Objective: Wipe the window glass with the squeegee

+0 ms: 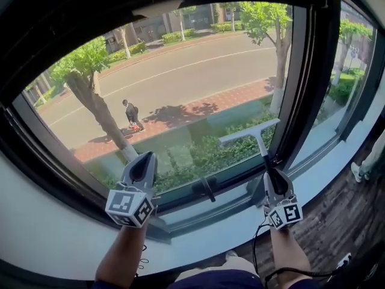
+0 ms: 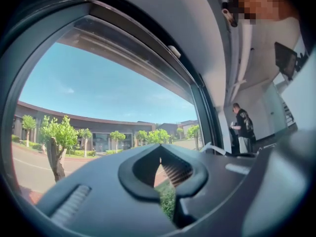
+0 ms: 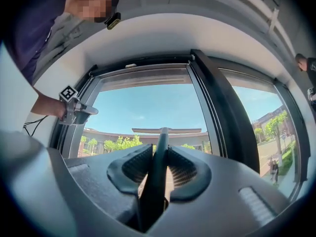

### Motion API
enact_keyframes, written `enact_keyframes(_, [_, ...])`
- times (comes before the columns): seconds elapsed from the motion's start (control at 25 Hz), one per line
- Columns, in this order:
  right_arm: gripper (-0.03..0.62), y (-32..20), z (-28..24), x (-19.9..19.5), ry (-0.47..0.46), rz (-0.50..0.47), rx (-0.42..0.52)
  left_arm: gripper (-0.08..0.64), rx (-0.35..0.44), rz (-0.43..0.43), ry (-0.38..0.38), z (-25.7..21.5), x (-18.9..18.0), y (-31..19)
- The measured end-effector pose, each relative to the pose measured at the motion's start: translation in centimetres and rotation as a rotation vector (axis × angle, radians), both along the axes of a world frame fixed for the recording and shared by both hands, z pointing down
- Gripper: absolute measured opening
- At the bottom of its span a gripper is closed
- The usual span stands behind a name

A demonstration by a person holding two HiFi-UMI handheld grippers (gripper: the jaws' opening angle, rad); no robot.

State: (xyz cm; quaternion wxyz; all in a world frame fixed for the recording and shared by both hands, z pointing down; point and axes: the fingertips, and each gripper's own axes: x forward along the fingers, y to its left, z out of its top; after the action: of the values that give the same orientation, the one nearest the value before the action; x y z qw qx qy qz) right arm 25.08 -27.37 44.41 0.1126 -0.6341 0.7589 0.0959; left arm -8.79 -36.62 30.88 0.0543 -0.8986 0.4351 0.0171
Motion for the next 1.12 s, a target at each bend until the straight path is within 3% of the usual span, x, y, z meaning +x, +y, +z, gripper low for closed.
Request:
enact_keyframes(0.24, [0.101,0.4,-5.9,-1.5,0.027,0.002,0.119,0.005,0.014,-0.022,0.013,-0.6,-0.9,0.3])
enact_keyframes(0.6, [0.102,0.9,-15.9,-3.8,0.050,0.027,0.225,0.005,0.040,0.001,0.033,-2.5,-3.0,1.2])
enact_keyframes(0.84, [0.101,0.9,-21.3,-5.3,0.026,0.021,0.313,0.005,0.048,0.007,0.055,-3.0,-3.6,1.6])
enact_keyframes(1.12, [0.101,-0.7,-25.7,-5.8,0.033,-0.004,0.395,0.005,0.071,-0.045,0.055,-4.7,-4.1,0.7])
